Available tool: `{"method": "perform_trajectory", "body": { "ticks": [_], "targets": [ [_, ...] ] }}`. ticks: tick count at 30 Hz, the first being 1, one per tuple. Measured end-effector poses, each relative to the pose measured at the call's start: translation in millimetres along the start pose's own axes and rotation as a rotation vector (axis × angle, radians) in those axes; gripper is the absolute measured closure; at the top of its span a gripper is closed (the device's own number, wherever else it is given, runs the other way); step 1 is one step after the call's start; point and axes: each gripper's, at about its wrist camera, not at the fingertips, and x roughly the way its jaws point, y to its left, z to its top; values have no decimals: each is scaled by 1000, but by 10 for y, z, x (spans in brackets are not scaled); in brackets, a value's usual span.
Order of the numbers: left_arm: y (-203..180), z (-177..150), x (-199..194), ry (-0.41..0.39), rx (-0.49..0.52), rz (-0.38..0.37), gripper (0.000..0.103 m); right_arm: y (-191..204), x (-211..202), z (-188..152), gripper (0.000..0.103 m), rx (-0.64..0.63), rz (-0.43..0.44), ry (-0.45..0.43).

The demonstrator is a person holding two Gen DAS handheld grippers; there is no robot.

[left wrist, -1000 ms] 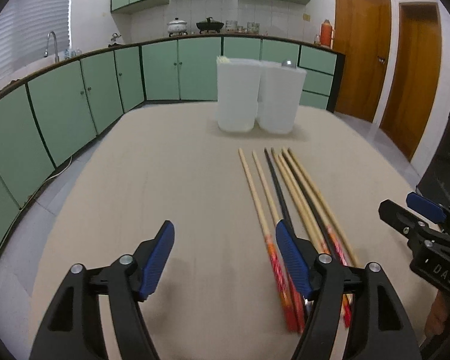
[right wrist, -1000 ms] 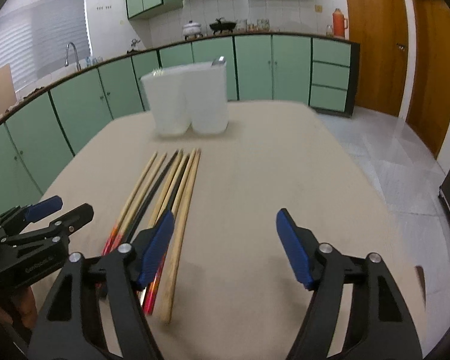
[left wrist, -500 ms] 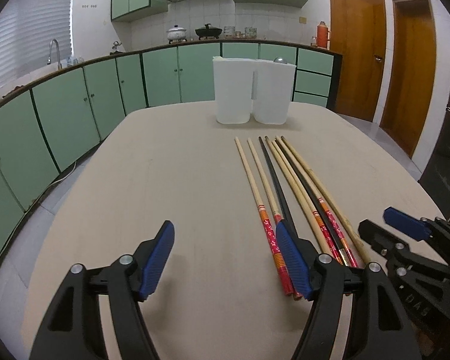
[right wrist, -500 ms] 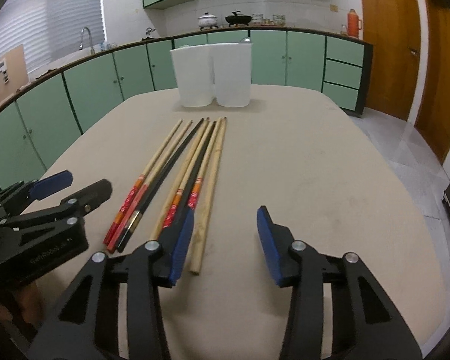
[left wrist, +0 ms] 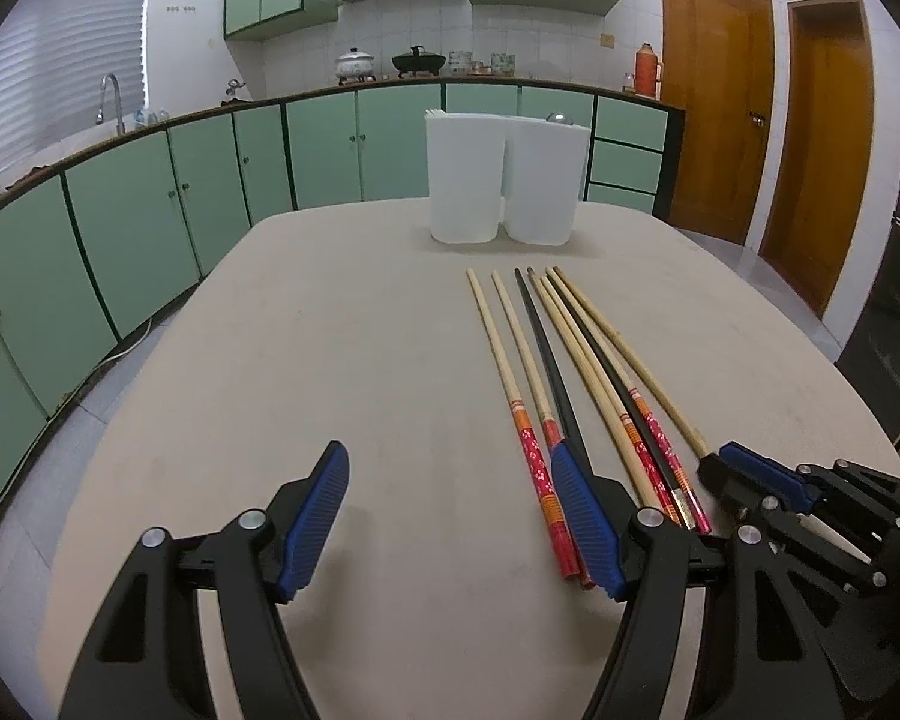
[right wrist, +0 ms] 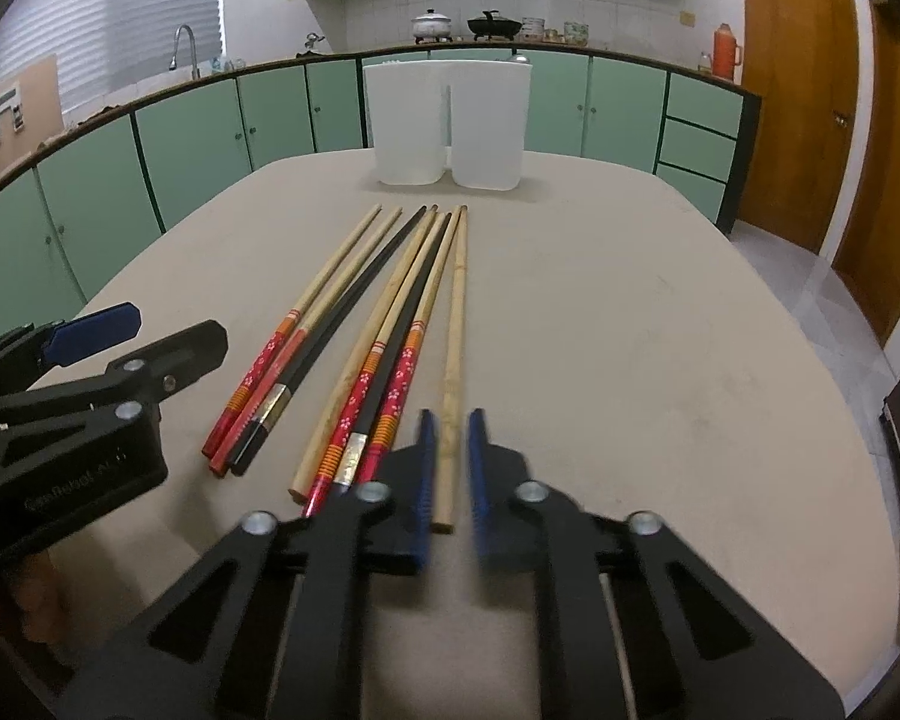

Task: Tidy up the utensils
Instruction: 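Move both tools back down over the row of chopsticks, then grasp a plain wooden chopstick with the right tool while the left grasps a red chopstick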

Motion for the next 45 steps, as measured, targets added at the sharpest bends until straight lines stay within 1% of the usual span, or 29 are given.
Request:
{"method": "perform_trajectory", "body": {
  "ticks": [4,9,14,23,24,26,28,31,32,34,40,45],
  "targets": [
    [-42,0,44,17,16,1,34,-86,6,24,97,26,-5,7],
    [-98,-26,136,57,41,17,35,-166,1,27,97,52,-4,10],
    [-88,-32,233,105,34,23,45,-173,1,19,97,62,3,9],
    [-85,-37,240,111,29,31,45,-163,-30,-16,96,58,-3,3],
    [-88,-39,239,111,28,31,46,-159,-31,-19,96,55,-6,0],
    [-103,-49,221,108,28,18,53,-145,-30,-30,96,51,-11,-4],
    [-139,-56,215,101,38,5,68,-134,-31,-38,96,46,-16,-10],
    [-203,-71,197,89,62,-7,82,-134,-29,-41,97,49,-15,-14],
    [-209,-72,195,88,63,-13,84,-135,-30,-41,97,52,-14,-15],
    [-196,-72,187,86,48,-31,97,-144,-36,-37,97,60,-7,-12],
    [-135,-45,142,87,-12,-96,98,-183,-104,4,97,79,10,-21],
    [-107,38,39,59,-18,-106,98,-247,-211,103,97,91,28,-45]
  ]
}}
